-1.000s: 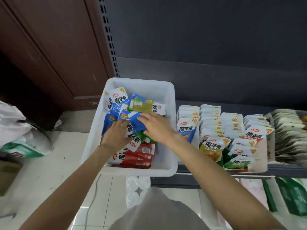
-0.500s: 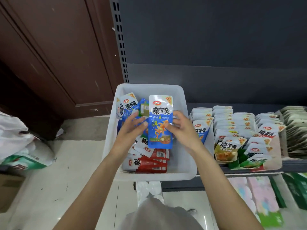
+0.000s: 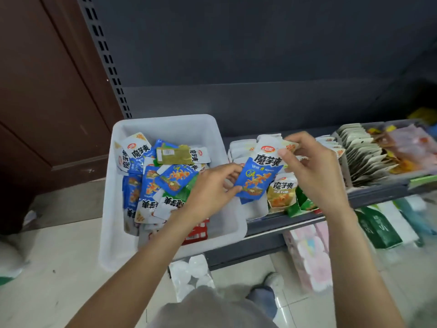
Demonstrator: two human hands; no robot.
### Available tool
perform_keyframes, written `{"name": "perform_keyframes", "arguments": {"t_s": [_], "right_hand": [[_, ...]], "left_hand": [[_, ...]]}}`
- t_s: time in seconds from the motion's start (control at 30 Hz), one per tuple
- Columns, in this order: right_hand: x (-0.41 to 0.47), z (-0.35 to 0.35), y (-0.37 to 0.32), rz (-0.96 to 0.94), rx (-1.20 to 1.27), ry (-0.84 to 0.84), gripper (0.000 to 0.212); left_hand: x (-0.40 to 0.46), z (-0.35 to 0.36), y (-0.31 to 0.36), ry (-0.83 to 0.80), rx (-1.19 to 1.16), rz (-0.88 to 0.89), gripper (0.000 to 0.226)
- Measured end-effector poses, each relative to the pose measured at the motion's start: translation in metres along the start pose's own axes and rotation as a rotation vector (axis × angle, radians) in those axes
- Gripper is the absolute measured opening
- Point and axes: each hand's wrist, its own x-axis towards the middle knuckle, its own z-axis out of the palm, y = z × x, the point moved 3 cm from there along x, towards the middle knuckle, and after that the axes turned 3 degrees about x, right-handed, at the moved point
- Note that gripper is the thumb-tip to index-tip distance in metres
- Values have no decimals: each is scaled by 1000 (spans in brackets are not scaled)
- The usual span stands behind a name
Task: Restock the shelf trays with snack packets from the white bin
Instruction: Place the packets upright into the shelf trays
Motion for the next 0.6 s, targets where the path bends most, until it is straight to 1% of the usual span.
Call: {"name": "perform_keyframes", "arguments": {"t_s": [0.07,0.17,0.27,0.37,0.43,0.5,0.6], "right_hand": [[3,-6,5,-50,-60,-21,5],[13,-1,10,-141,-193,-103,8],[22,17,24,-176,-233,-188,9],[28,45,41,-244,-364,-304,9],[28,61,50,-317,-580,-339,10],[30,70,58,-410,-763,-277,16],[32,74,64,-406,-849,-184,18]], "left_hand": [[10,16,1,18,100,23,31],[19,33,-3,30,309,-8,32],[18,34,-9,121,451,-69,30],[14,27,-15,210,474,-103,24],[13,26,-20,213,452,-135,25],[12,25,-21,215,403,-150,24],[9,23,-27,221,340,-173,22]]}}
